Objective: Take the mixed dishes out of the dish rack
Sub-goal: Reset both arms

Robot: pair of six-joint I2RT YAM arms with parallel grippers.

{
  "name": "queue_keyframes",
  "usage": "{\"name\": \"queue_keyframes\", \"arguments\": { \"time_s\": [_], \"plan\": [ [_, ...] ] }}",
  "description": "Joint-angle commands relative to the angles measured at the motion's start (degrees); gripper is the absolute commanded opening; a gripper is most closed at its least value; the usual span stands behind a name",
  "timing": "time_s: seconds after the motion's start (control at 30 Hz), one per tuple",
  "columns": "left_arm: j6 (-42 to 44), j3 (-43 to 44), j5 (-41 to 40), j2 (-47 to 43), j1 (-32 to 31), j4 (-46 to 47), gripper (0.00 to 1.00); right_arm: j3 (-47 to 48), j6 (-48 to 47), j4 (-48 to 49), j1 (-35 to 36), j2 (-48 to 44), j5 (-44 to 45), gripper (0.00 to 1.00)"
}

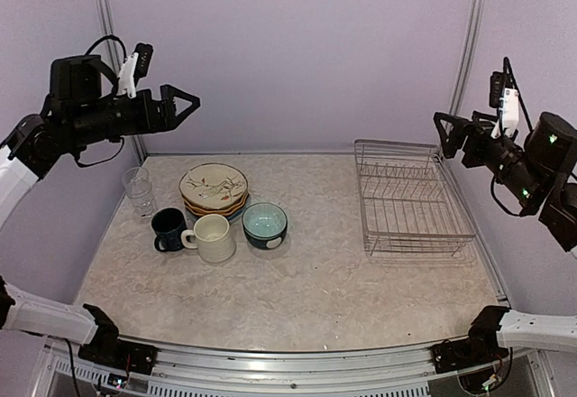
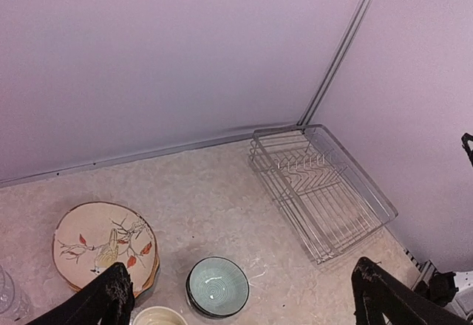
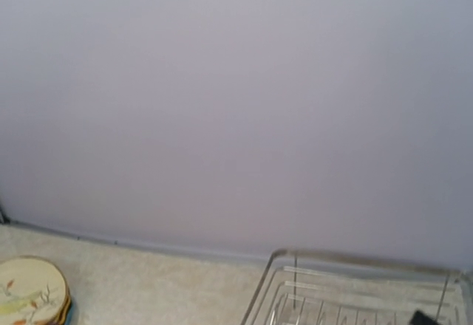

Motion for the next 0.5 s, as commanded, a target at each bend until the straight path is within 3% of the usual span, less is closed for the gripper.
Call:
{"name": "queue_keyframes", "arguments": {
  "time_s": [0.0, 0.23, 0.47],
  "plan": [
    [2.1, -6.2, -4.4, -9.8, 0.3, 8.5, 0.99, 2.7, -2.0, -1.5, -0.3, -1.4, -1.2, 1.00],
    [3.5, -9.8, -8.3, -19.5, 0.3, 10.3, 0.99, 2.8, -2.0, 0.3, -0.3, -3.4, -2.4, 1.00],
    [4.0, -11.1, -9.3, -20.9, 0.3, 10.3, 0.99, 2.3, -1.3, -1.1, -0.3, -3.4, -1.3, 1.00]
  ]
}}
